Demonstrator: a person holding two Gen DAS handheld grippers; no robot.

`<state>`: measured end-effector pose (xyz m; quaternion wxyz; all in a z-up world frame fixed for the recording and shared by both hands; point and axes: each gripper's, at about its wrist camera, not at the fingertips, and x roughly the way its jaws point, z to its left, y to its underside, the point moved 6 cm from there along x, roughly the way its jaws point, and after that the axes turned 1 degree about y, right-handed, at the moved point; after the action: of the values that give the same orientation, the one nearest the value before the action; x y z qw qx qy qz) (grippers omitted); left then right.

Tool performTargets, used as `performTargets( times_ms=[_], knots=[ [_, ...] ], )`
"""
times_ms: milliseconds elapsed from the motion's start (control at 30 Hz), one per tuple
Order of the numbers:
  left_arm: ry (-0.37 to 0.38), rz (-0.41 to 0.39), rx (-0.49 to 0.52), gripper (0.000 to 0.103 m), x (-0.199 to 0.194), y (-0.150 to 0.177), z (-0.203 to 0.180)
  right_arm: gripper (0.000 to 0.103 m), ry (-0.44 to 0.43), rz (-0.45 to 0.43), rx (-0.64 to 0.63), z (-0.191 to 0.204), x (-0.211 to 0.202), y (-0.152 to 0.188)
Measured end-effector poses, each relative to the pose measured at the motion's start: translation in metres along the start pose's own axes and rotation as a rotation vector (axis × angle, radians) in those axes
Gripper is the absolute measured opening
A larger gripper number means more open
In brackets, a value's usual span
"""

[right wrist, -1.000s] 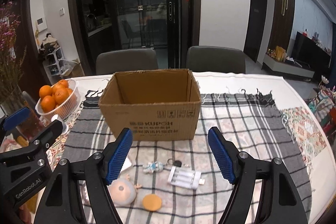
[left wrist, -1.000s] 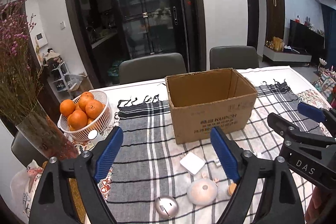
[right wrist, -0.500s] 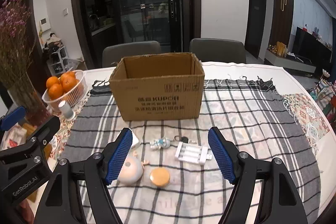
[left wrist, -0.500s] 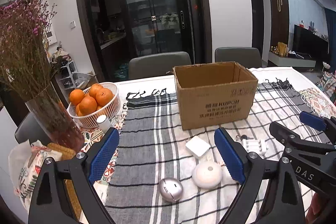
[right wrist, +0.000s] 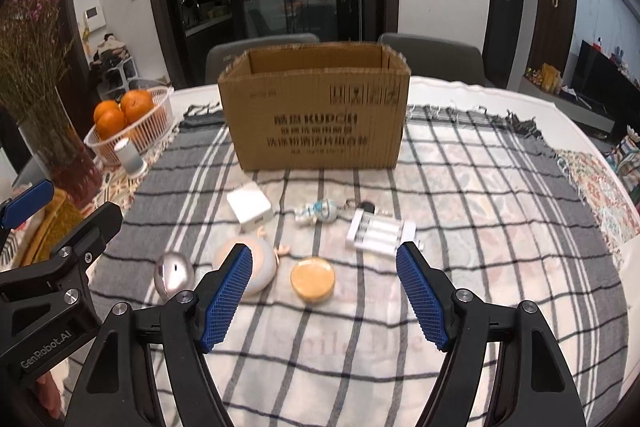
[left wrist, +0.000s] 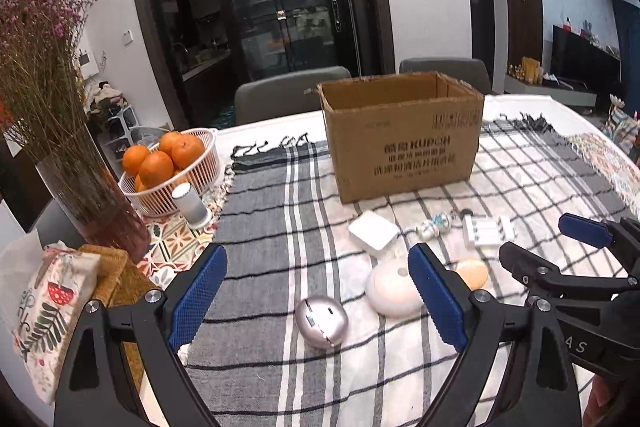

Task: Organize rigid objects
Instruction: 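Grasp the pink antlered lamp with the left tool while the right tool grasps the yellow-lidded jar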

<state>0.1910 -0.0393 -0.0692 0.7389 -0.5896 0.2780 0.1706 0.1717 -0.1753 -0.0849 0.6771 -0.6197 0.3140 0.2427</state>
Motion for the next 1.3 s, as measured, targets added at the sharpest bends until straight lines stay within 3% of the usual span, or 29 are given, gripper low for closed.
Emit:
performTargets(
  times_ms=[300,700,1100,1300],
  knots=[
    [0.044,0.068,0.026,0.093,0.026,0.028,-0.007,0.075,-0.011,0.081,-0.014,0.002,0.031,0.027],
    [0.131,0.131,0.188,0.092,0.068,0.052,-0.032,0.075,-0.021,0.135,-0.037,0.003,0.075,0.051],
    [0.306,0.205,0.348,0.088,0.101,0.058,-0.061,0.075,-0.034,0.155,-0.052,0.001,0.104,0.050],
    [0.369,0.249,0.385,0.088,0.114,0.059,-0.076,0.069,-0.058,0.162,-0.048,-0.001,0.112,0.048]
  ],
)
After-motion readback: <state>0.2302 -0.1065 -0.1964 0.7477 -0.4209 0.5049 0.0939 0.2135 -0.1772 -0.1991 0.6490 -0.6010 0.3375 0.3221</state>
